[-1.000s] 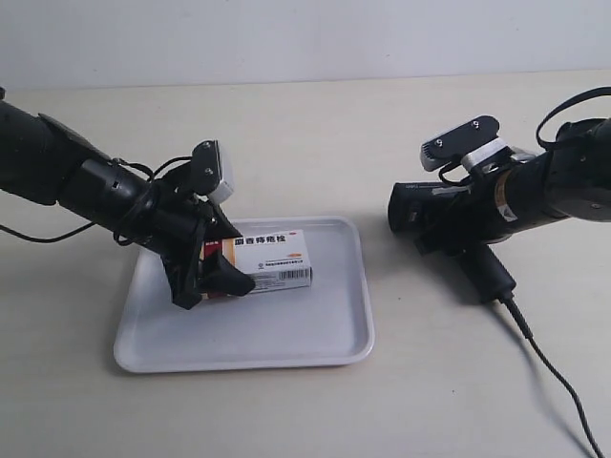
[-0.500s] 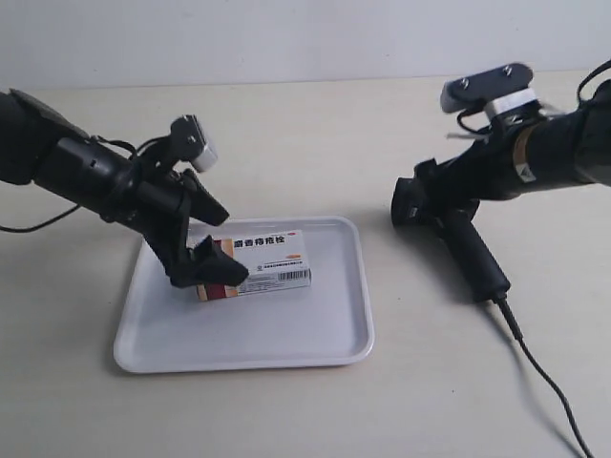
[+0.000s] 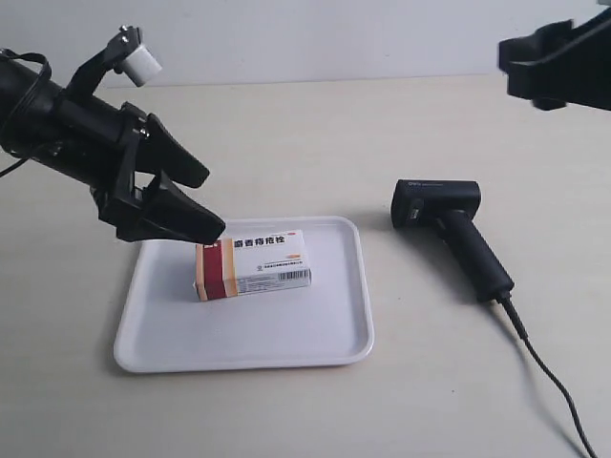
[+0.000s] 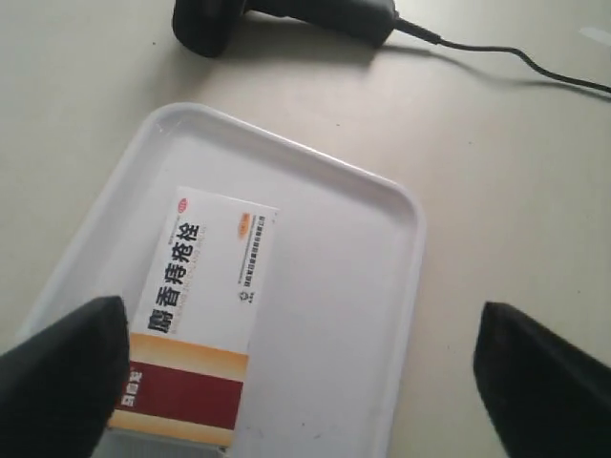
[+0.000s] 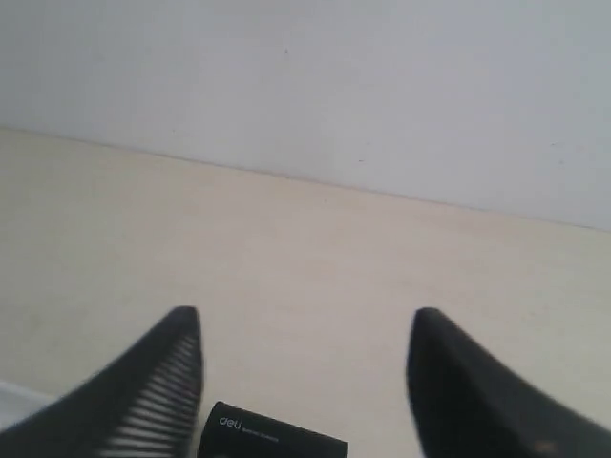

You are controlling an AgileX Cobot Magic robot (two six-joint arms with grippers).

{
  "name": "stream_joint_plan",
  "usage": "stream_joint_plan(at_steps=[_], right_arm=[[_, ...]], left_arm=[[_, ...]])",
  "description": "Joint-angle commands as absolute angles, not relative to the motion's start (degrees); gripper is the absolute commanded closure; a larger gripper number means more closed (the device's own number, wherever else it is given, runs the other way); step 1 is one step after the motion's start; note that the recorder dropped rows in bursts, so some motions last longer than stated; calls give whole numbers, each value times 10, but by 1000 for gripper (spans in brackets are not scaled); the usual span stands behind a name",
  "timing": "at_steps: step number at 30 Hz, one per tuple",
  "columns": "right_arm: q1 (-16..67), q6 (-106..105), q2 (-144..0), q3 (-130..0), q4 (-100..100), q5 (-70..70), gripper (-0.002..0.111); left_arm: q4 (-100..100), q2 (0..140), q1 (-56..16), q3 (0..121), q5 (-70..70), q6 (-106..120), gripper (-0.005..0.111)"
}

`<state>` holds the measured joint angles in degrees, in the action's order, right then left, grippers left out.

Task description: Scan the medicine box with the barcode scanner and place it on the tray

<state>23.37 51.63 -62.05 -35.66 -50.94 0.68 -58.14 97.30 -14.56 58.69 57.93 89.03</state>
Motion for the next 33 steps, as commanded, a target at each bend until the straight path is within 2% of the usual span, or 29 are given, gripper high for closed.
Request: stream_joint_plan(at_steps=[1, 4, 12, 21, 27, 33], right_arm=[[233, 527, -522, -307, -509, 0, 86], [233, 531, -477, -281, -509, 7, 106], [233, 542, -438, -261, -509, 5, 108], [233, 542, -438, -261, -509, 5, 108], [233, 540, -438, -261, -509, 5, 108], [233, 541, -438, -261, -509, 4, 108]], left_arm=[[-611, 966, -141, 586, 600, 879, 60], [-601, 952, -142, 579, 607, 860, 106], [-668, 801, -142, 455, 529, 868, 98], [-744, 505, -142, 248, 262, 873, 98], [-738, 370, -142, 194, 250, 873, 98], [-726, 303, -142, 192, 242, 886, 98]])
